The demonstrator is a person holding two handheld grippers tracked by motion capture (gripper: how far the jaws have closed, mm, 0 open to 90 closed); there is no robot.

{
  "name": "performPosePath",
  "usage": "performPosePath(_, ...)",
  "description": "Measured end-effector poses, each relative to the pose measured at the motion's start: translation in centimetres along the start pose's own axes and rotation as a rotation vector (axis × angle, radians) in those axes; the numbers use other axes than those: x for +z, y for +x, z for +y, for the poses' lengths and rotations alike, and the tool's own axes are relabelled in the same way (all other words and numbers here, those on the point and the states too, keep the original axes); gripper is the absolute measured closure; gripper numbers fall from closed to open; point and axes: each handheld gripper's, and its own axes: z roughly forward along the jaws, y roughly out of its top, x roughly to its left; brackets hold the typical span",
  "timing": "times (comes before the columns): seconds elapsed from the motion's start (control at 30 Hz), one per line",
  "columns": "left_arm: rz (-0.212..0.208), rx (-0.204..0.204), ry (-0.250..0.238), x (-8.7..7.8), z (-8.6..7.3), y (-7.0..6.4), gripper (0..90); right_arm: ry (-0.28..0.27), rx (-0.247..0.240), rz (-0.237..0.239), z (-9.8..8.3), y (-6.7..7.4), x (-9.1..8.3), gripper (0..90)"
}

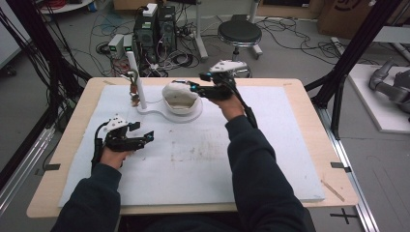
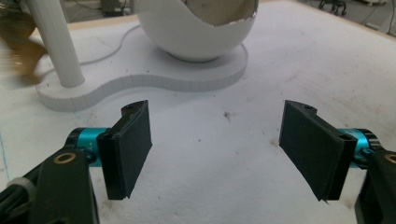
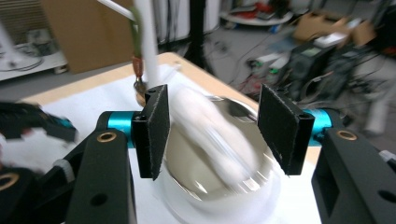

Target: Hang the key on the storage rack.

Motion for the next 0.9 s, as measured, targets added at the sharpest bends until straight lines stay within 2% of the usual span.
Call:
performPosePath(0.07, 0.001, 0.000, -0.018, 0.0, 0.1, 0.0, 25.2, 0.007, 0.010, -0.032, -1.6, -0.8, -1.7, 37.5)
performPosePath(0.1, 0.000, -0.002, -0.026, 0.0, 0.2, 0.0, 24.8, 0.038, 0.040, -0.065, -3.1, -1.7, -3.4, 30.5)
performPosePath(0.13, 0.001, -0.004, -0.038, 0.0, 0.2, 0.0, 24.1, 0.048, 0.046, -0.079, -3.9, -2.0, -4.3, 28.9)
performPosePath(0.17, 0.000, -0.006, -0.046, 0.0, 0.3, 0.0, 24.1, 0.048, 0.046, -0.079, -3.9, -2.0, -4.3, 28.9)
performPosePath(0.3, -0.006, -0.006, -0.082, -0.1, 0.4, 0.1, 23.1, 0.071, 0.067, -0.146, -7.2, -2.8, -7.9, 22.0)
performPosePath(0.33, -0.008, -0.015, -0.084, 0.0, 0.4, 0.1, 23.1, 0.079, 0.078, -0.176, -8.8, -3.1, -9.8, 21.7)
performPosePath(0.37, -0.008, -0.015, -0.084, 0.0, 0.4, 0.1, 23.1, 0.081, 0.087, -0.190, -9.6, -3.2, -10.7, 21.7)
performPosePath(0.4, -0.008, -0.017, -0.078, 0.0, 0.4, 0.1, 23.1, 0.081, 0.087, -0.190, -9.6, -3.2, -10.7, 21.7)
performPosePath(0.43, -0.011, -0.015, -0.075, 0.0, 0.4, 0.1, 23.1, 0.067, 0.105, -0.205, -11.1, -3.5, -12.3, 21.7)
performPosePath(0.47, -0.011, -0.015, -0.075, 0.0, 0.4, 0.1, 23.1, 0.068, 0.111, -0.210, -11.8, -3.5, -13.0, 21.7)
performPosePath(0.57, -0.015, -0.008, -0.071, 0.1, 0.4, -0.1, 23.1, 0.072, 0.120, -0.226, -12.8, -3.7, -14.0, 21.7)
performPosePath(0.63, -0.016, -0.004, -0.066, 0.1, 0.4, -0.2, 23.1, 0.088, 0.130, -0.252, -14.2, -3.9, -15.1, 21.7)
performPosePath(0.73, -0.015, -0.005, -0.068, 0.2, 0.4, -0.2, 23.1, 0.101, 0.132, -0.267, -14.8, -3.9, -15.5, 21.7)
performPosePath(0.9, -0.013, -0.011, -0.075, 0.0, 0.4, -0.1, 23.1, 0.155, 0.129, -0.289, -16.2, -3.6, -15.6, 21.7)
